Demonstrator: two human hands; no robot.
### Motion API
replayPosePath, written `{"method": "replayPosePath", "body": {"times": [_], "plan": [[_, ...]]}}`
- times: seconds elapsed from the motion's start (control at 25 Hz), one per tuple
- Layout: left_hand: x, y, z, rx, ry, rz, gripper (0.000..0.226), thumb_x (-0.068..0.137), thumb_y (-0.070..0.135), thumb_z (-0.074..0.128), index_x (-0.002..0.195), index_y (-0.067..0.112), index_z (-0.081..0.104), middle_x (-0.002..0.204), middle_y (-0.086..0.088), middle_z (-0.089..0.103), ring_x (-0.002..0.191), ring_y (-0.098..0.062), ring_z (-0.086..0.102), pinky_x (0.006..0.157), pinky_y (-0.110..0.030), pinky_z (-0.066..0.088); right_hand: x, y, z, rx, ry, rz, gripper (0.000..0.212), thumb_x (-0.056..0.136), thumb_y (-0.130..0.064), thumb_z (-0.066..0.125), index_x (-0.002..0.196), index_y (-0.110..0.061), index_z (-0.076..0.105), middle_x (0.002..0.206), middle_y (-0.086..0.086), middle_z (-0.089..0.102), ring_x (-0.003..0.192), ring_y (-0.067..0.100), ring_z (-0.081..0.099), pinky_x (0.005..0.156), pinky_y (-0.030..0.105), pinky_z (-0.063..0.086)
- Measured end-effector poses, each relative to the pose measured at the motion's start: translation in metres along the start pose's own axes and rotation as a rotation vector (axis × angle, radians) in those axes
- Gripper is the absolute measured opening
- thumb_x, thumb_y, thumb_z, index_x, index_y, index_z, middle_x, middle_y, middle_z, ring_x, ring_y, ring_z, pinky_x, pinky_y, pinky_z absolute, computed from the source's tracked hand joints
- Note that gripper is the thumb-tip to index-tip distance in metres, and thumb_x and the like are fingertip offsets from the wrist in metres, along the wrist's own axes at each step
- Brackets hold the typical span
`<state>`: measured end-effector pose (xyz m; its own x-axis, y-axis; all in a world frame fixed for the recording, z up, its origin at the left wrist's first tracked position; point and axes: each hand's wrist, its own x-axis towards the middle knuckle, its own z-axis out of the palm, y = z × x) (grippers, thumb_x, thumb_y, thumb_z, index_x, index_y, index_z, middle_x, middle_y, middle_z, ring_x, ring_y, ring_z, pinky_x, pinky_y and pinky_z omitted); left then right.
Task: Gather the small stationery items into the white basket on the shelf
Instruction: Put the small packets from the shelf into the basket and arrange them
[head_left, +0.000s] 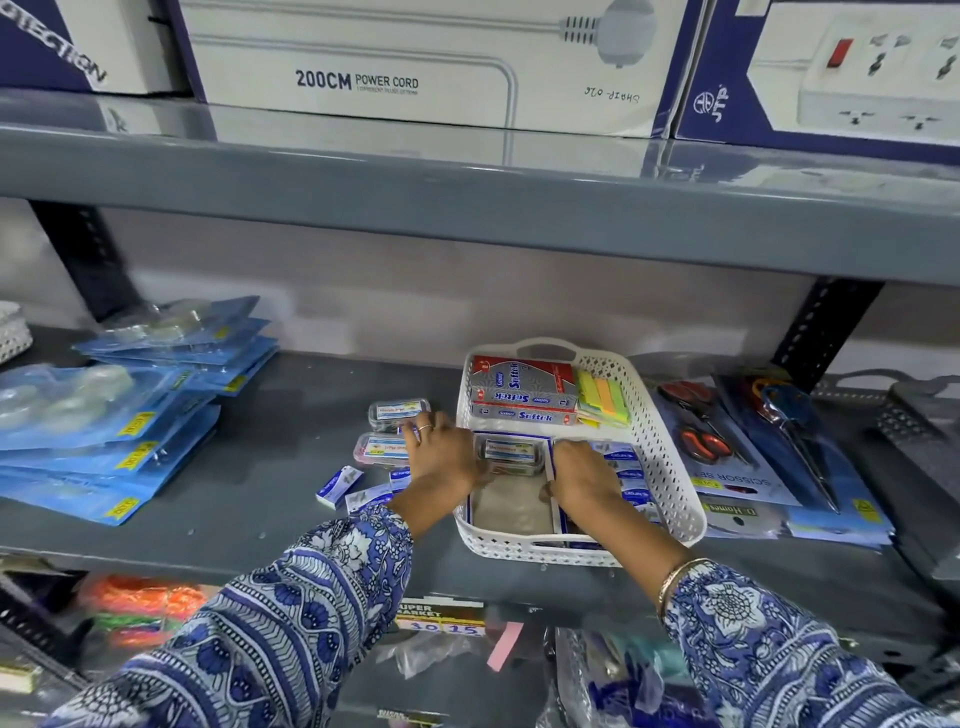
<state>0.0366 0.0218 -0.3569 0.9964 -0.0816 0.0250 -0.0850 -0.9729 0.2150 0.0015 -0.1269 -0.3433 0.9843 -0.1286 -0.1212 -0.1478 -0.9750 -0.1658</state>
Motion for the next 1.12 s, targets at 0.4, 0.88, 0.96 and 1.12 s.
{"method": "replayPosePath", "body": {"times": [0.4,0.88,0.96,1.12], "plan": [[-0.025,-0.117,0.011,-0.106,0.240,-0.092,0.054,0.091,0.045,0.042,0.133,0.011,0.040,0.153,-0.011,0.025,0.142,-0.028,0.015,0.112,-0.045,0.016,0.001,-0.071,-0.039,0.182,0.261,-0.237,0.022,0.088,-0.016,0.059,0.109,-0.009,0.063,0.108,0.015,0.070,0.101,0.033,0.064,0.081,0.036,0.052],[-0.030,-0.163,0.038,-0.091,0.179,-0.050,0.072,0.080,0.058,0.006,0.122,0.019,0.051,0.135,-0.001,0.049,0.130,-0.022,0.038,0.100,-0.043,0.031,0.005,-0.154,0.036,-0.183,-0.079,-0.581,0.029,0.083,-0.006,0.062,0.112,-0.004,0.063,0.120,0.017,0.064,0.114,0.034,0.058,0.091,0.037,0.048],[-0.029,-0.163,0.038,-0.125,0.174,-0.050,0.070,0.081,0.055,0.006,0.118,0.019,0.053,0.132,-0.001,0.051,0.127,-0.021,0.041,0.100,-0.042,0.031,0.004,-0.157,0.041,-0.215,-0.052,-0.603,0.031,0.083,-0.011,0.065,0.113,-0.003,0.062,0.123,0.017,0.061,0.117,0.033,0.054,0.094,0.038,0.044],[-0.030,-0.163,0.038,-0.168,0.197,-0.050,0.068,0.082,0.053,0.007,0.111,0.017,0.057,0.129,-0.003,0.054,0.125,-0.023,0.044,0.100,-0.043,0.033,0.003,-0.159,0.047,-0.266,-0.022,-0.621,0.038,0.082,-0.016,0.067,0.116,-0.001,0.060,0.127,0.016,0.056,0.122,0.031,0.047,0.099,0.040,0.040]]}}
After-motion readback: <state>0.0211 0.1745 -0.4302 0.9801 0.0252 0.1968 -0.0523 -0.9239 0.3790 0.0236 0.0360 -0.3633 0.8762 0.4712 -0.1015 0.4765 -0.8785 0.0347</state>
